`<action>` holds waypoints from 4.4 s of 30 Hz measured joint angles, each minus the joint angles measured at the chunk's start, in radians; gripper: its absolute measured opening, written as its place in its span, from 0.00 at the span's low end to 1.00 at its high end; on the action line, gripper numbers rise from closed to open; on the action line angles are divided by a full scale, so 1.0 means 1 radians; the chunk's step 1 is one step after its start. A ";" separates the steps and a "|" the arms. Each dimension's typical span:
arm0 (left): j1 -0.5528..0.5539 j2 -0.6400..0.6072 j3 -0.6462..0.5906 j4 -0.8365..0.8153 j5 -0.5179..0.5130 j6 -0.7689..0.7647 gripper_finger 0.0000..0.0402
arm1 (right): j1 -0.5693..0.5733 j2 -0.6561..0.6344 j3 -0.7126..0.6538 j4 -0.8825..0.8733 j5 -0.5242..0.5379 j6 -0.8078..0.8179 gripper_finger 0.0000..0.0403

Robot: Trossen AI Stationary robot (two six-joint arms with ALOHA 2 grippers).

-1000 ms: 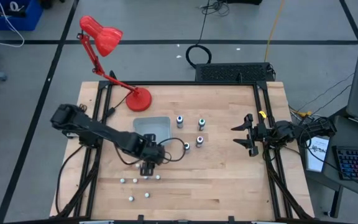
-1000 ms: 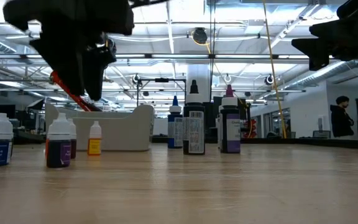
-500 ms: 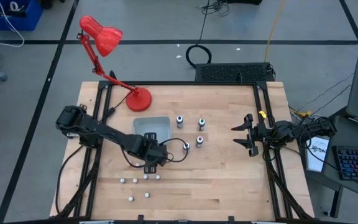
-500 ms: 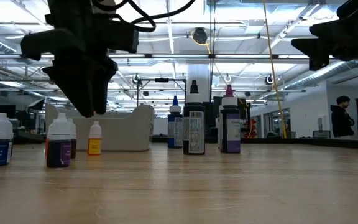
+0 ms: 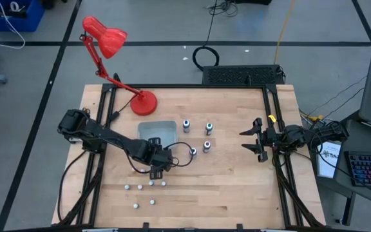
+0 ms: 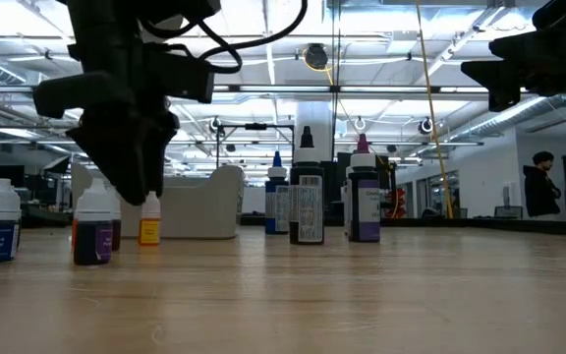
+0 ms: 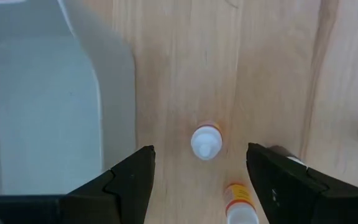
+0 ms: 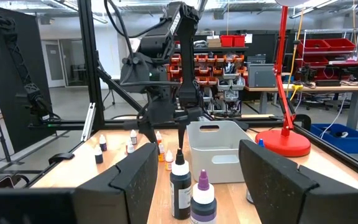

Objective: Pick & Place food coloring
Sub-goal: Put the small orange coloring bottle into the gray container

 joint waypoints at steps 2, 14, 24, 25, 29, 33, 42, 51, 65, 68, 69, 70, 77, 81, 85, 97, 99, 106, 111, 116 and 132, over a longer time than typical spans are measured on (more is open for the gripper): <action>0.000 0.000 -0.017 0.034 0.000 -0.001 0.64 | 0.000 0.000 0.000 0.000 0.000 0.000 0.53; 0.001 0.000 -0.052 0.096 0.016 0.001 0.64 | 0.000 0.000 0.000 0.000 0.000 0.000 0.53; 0.027 0.000 -0.052 0.095 -0.009 0.000 0.63 | 0.000 0.000 0.000 0.000 0.000 0.000 0.53; 0.030 0.000 -0.052 0.095 -0.007 0.000 0.63 | 0.000 0.000 0.000 0.000 0.000 0.000 0.53; 0.030 0.000 -0.052 0.095 0.020 -0.001 0.63 | 0.000 0.000 0.000 0.000 0.000 0.000 0.53; 0.030 0.000 -0.051 0.096 0.043 -0.002 0.63 | 0.000 0.000 0.000 0.000 0.000 0.000 0.53; 0.030 0.000 -0.051 0.097 0.043 -0.002 0.63 | 0.000 0.000 0.000 0.000 0.000 0.000 0.53; 0.030 0.000 -0.051 0.097 0.043 -0.002 0.58 | 0.000 0.000 0.000 0.000 0.000 0.000 0.53; 0.030 0.000 -0.051 0.098 0.071 0.000 0.29 | 0.000 0.000 0.000 0.000 0.000 0.000 0.53; 0.030 0.000 -0.051 0.098 0.071 0.000 0.25 | 0.000 0.000 0.000 0.000 0.000 0.000 0.53; 0.030 -0.001 -0.051 0.098 0.071 0.000 0.23 | 0.000 0.000 0.000 0.000 0.000 0.000 0.53; 0.030 -0.001 -0.050 0.099 0.071 -0.001 0.22 | 0.000 0.000 0.000 0.000 0.000 0.000 0.53; 0.030 -0.002 -0.050 0.099 0.070 -0.001 0.17 | 0.000 0.000 0.000 0.000 0.000 0.000 0.53; 0.030 -0.002 -0.050 0.099 0.071 -0.001 0.17 | 0.000 0.000 0.000 0.000 0.000 0.000 0.53; 0.030 -0.002 -0.050 0.099 0.072 -0.001 0.14 | 0.000 0.000 0.000 0.000 0.000 0.000 0.53; 0.030 -0.002 -0.050 0.146 0.100 0.019 0.20 | 0.000 0.000 0.000 0.000 0.000 0.000 0.53; 0.030 -0.002 -0.050 0.153 0.100 0.023 0.19 | 0.000 0.000 0.000 0.000 0.000 0.000 0.53; 0.030 -0.001 -0.050 0.150 0.120 0.027 0.16 | 0.000 0.000 0.000 0.000 0.000 0.000 0.53; 0.030 0.000 -0.026 0.102 0.130 0.054 0.16 | 0.000 0.000 0.000 0.000 0.000 0.000 0.53; 0.030 0.000 0.058 -0.042 0.121 0.075 0.15 | 0.000 0.000 0.000 0.000 0.000 0.000 0.53; 0.171 -0.039 0.409 -0.740 -0.104 0.142 0.15 | 0.000 0.000 0.000 0.000 0.000 0.000 0.53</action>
